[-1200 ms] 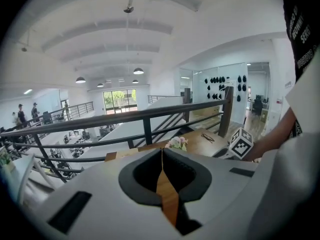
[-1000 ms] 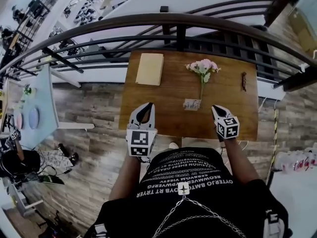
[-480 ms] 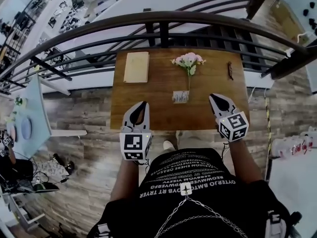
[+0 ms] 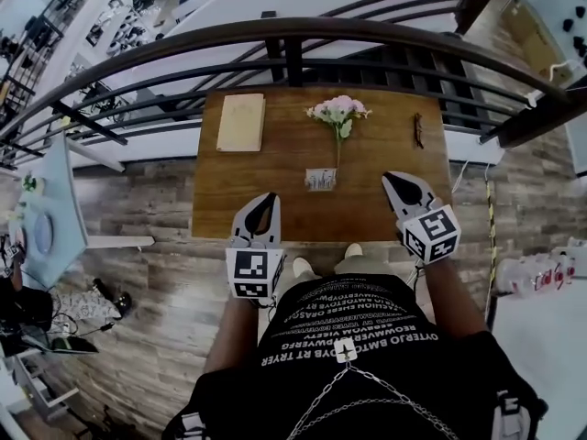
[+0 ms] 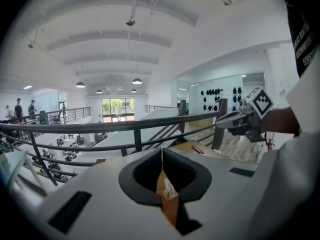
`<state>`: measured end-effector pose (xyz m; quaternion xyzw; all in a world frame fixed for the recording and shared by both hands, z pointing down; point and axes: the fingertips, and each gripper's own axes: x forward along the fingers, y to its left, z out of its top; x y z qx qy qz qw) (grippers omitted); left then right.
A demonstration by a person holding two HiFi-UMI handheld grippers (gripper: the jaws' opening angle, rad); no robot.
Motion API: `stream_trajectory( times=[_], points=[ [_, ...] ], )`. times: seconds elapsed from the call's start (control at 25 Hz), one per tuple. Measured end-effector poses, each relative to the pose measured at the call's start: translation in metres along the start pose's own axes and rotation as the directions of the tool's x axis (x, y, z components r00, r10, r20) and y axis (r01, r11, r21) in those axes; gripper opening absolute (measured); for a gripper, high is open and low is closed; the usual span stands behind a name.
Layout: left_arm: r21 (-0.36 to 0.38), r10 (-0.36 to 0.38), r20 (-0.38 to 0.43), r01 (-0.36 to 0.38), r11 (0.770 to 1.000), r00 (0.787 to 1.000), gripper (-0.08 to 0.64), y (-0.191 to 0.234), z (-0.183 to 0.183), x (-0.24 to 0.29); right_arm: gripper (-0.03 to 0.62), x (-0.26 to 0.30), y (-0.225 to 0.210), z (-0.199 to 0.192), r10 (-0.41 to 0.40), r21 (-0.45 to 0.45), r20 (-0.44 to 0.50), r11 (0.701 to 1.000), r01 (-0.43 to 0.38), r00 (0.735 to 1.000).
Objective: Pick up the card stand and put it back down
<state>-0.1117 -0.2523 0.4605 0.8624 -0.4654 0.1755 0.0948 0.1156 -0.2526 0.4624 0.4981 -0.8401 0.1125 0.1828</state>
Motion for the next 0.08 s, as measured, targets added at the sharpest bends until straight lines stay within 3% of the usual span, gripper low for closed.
stream_trajectory(
  times=[0.08],
  points=[
    [0.000, 0.002, 0.003, -0.002, 1.000, 1.000, 0.029, -0.0136, 0.0062, 0.0141, 0.014, 0.0012, -0.0132, 0.0019, 0.014, -0.006, 0.008, 1.000, -0.013, 1.000]
  ],
)
